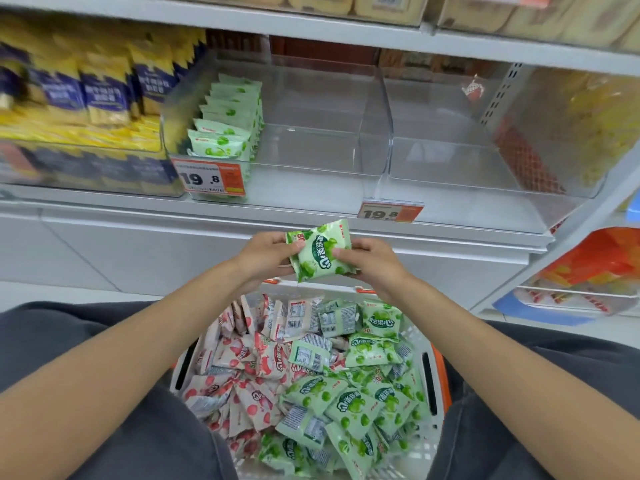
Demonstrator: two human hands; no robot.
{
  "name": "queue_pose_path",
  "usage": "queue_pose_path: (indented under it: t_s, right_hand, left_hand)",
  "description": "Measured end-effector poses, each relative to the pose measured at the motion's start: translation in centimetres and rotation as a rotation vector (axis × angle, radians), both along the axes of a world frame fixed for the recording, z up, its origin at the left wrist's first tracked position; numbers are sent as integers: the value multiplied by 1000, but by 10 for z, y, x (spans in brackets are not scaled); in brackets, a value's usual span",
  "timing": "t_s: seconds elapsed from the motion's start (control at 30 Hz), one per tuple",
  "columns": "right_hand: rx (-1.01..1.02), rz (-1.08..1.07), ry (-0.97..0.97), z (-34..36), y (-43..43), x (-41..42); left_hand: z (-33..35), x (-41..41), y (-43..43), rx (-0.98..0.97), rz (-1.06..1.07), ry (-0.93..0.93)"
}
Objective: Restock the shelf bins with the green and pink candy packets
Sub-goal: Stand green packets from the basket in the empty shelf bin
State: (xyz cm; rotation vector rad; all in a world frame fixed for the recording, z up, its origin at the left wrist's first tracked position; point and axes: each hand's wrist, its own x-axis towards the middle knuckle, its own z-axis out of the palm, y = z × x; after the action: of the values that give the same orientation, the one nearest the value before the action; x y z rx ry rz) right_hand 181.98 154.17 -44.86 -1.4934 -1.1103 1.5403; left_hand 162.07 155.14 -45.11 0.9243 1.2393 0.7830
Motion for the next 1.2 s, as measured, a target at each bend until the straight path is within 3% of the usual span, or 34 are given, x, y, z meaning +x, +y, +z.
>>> queue_pose_path:
  t_s: [0.07, 0.13, 0.33, 0.4, 0.53, 0.7, 0.97, 1.2]
  right_hand:
    - [39, 17, 30, 7, 4, -10]
    - [108, 51, -13, 17, 10, -17]
    - [488, 87, -126, 80, 39, -38]
    - [587, 62, -122, 103, 53, -48]
    - [731, 60, -167, 131, 77, -68]
    - [743, 87, -178, 128, 98, -84]
    - [782, 104, -143, 129, 120, -90]
    - [697, 447, -382, 115, 132, -118]
  left_hand:
    - [3, -7, 1, -34, 37, -71]
    - [12, -16, 4, -4, 6, -22]
    - [99, -80, 41, 646, 72, 765]
    - [126, -108, 63, 705, -21, 985]
    - [143, -129, 102, 544, -423, 1188]
    - [139, -126, 136, 463, -613, 1261]
    - [142, -123, 158, 467, -707, 1376]
    - [149, -123, 175, 317, -700, 1338]
